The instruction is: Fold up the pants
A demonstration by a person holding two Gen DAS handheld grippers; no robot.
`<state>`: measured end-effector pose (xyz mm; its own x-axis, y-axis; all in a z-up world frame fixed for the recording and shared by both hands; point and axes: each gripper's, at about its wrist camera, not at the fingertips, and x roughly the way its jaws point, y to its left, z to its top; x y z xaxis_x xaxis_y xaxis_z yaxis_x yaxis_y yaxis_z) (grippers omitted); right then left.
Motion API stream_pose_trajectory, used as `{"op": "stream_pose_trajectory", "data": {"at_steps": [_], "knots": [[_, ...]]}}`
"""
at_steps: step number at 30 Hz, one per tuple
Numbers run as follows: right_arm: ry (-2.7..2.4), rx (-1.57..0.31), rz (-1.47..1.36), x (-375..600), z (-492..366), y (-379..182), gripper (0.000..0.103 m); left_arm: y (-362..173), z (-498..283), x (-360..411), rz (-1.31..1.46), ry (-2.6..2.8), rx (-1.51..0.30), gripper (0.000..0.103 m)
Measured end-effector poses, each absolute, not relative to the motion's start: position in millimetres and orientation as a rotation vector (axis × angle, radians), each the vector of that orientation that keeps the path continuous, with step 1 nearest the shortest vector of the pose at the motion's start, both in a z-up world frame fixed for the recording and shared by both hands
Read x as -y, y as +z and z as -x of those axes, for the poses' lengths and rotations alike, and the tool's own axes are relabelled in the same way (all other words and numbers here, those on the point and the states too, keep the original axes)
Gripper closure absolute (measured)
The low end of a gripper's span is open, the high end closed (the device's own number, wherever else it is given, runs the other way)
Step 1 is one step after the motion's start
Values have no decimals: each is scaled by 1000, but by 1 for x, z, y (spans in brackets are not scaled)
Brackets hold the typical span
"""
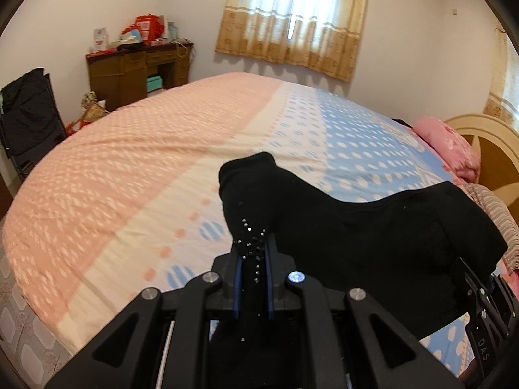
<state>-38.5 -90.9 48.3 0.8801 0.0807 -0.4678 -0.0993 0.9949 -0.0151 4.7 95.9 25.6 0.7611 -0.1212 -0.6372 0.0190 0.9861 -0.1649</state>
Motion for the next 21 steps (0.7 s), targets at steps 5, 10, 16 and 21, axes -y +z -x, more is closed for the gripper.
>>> {"op": "stream_pose_trajectory", "data": {"at_steps": [5, 10, 16, 21], "knots": [[126, -478, 58, 76, 11, 46, 75, 28, -18, -111, 143, -25, -686, 91], [144, -479, 67, 62, -15, 38, 75, 30, -36, -122, 125, 23, -668, 91], [155, -513, 94, 53, -45, 20, 75, 23, -56, -132, 102, 82, -662, 91], [151, -580, 134, 46, -66, -1, 75, 10, -74, -138, 96, 115, -682, 91]]}}
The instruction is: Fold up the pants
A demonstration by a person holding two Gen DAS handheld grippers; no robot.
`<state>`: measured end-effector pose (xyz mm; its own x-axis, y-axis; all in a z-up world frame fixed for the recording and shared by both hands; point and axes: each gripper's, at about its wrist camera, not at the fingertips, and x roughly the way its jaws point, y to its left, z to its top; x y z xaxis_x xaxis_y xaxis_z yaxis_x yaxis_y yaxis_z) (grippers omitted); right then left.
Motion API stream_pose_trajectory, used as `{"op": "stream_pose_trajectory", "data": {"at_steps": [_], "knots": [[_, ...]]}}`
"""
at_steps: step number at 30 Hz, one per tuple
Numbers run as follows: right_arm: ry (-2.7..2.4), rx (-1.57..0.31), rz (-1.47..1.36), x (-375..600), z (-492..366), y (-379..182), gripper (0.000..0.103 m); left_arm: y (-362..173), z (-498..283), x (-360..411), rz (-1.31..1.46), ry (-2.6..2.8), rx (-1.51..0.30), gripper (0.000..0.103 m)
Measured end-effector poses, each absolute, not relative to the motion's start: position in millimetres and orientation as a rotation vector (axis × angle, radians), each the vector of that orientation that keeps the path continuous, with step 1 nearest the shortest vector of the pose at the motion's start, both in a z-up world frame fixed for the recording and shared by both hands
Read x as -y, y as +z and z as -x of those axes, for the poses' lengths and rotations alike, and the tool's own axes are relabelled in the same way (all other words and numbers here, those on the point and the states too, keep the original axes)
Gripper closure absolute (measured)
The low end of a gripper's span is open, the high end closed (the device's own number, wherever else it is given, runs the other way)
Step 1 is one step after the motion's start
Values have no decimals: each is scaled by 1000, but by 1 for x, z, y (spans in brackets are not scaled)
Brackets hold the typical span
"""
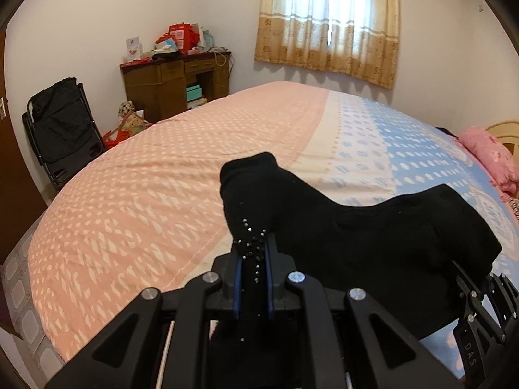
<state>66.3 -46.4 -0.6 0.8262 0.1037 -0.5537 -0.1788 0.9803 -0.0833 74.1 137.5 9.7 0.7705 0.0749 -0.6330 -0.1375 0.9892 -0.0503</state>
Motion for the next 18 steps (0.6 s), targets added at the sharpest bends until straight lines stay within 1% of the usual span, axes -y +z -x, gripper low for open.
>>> {"op": "stream_pose_trajectory", "data": {"at_steps": [7, 14, 18], "knots": [[135, -711, 164, 55, -87, -35, 75, -15, -91, -137, 67, 147, -745, 91], [136, -717, 188, 52, -87, -41, 74, -29, -97, -141, 69, 154, -796, 89], [146, -730, 168, 55, -89, -41, 73, -34, -99, -142, 75, 163, -815, 85]]}}
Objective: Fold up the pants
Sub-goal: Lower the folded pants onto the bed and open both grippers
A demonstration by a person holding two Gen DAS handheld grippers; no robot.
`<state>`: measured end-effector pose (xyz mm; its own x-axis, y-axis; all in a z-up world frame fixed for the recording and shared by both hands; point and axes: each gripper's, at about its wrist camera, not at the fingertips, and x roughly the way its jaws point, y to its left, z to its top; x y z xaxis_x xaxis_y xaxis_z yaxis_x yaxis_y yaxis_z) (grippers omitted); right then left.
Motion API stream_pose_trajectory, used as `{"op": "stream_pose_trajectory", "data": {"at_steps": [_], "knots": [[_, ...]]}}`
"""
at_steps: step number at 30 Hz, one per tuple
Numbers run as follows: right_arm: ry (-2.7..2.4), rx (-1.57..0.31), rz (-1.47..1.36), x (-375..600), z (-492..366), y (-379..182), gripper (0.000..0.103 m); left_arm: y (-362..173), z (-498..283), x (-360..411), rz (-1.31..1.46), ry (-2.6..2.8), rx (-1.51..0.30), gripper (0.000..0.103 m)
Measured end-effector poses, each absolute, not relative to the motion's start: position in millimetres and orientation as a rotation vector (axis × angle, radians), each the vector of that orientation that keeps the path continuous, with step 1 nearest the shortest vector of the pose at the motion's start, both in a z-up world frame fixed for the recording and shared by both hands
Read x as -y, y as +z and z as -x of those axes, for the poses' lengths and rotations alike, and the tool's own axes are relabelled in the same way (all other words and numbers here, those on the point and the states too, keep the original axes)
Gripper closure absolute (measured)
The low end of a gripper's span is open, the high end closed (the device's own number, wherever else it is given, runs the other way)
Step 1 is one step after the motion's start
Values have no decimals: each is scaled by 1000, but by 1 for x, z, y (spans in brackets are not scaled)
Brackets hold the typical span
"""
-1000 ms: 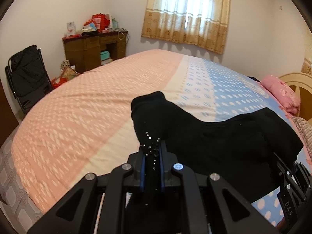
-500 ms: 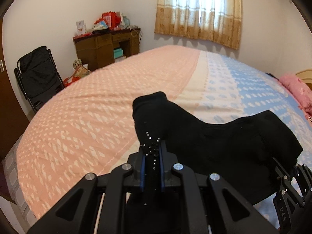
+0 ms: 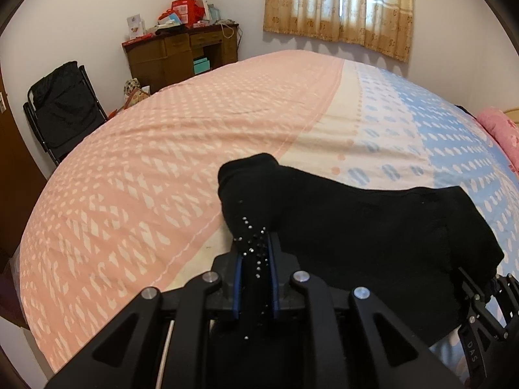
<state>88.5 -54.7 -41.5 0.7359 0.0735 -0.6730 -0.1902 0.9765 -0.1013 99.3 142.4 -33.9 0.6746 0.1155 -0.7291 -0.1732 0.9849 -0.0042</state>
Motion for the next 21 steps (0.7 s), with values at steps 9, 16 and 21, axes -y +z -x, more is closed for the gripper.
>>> {"op": "stream_pose_trajectory", "data": {"at_steps": [9, 16, 21], "knots": [[163, -745, 113, 63, -90, -42, 66, -42, -80, -179, 141, 285, -863, 9], [145, -750, 28, 85, -86, -35, 38, -43, -54, -202, 244, 266, -897, 3], [94, -582, -73, 104, -45, -7, 38, -32, -33, -209, 252, 329, -874, 3]]}}
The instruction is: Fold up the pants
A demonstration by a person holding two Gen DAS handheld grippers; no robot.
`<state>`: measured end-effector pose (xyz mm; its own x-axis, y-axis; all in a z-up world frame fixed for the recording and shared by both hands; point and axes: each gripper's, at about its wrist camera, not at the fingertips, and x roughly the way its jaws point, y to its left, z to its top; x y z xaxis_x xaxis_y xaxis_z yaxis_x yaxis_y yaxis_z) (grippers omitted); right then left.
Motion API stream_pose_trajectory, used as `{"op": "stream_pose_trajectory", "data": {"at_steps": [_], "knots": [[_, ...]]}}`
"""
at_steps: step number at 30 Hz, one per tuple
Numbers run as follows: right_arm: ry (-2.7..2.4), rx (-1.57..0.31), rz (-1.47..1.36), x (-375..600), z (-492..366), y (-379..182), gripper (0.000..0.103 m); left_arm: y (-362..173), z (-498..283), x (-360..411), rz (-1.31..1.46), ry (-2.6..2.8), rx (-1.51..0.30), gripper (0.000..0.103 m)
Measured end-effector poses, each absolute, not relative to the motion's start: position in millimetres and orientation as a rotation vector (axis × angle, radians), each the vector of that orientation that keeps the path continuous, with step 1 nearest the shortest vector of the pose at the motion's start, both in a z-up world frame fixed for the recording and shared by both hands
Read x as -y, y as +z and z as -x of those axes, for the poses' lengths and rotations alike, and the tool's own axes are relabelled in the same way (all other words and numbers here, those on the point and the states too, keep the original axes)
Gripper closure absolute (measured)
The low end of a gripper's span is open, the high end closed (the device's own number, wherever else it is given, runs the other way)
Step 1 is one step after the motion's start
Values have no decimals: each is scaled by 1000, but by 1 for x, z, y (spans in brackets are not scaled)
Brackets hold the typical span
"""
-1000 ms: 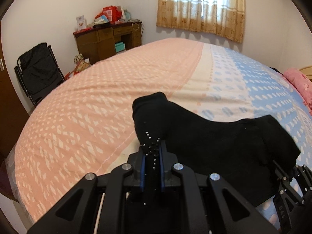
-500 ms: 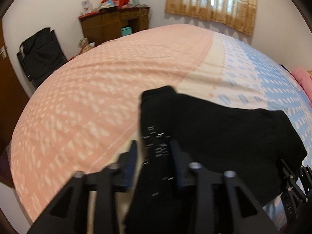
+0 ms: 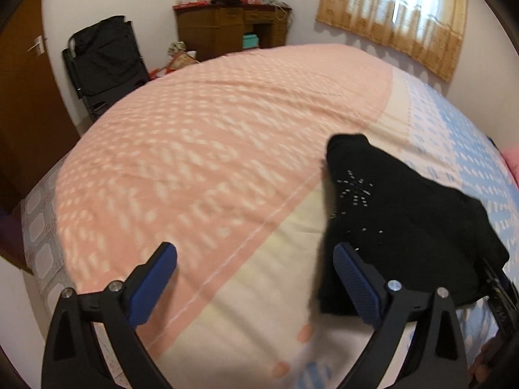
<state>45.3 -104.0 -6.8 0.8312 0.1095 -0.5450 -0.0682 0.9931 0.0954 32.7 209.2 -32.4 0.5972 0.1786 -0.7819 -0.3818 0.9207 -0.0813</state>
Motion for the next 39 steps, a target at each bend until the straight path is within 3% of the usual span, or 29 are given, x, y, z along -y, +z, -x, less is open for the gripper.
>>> {"op": "stream_pose_trajectory", "data": {"at_steps": [6, 16, 26, 39], "knots": [[112, -500, -11, 81, -23, 10, 38, -17, -32, -195, 201, 319, -800, 4], [208, -787, -7, 61, -54, -44, 38, -37, -61, -148, 39, 291, -858, 4], [184, -672, -165, 72, 13, -10, 37, -32, -35, -146, 62, 290, -852, 3], [50, -512, -253, 78, 111, 17, 33, -3, 73, -97, -51, 149, -632, 0]]}}
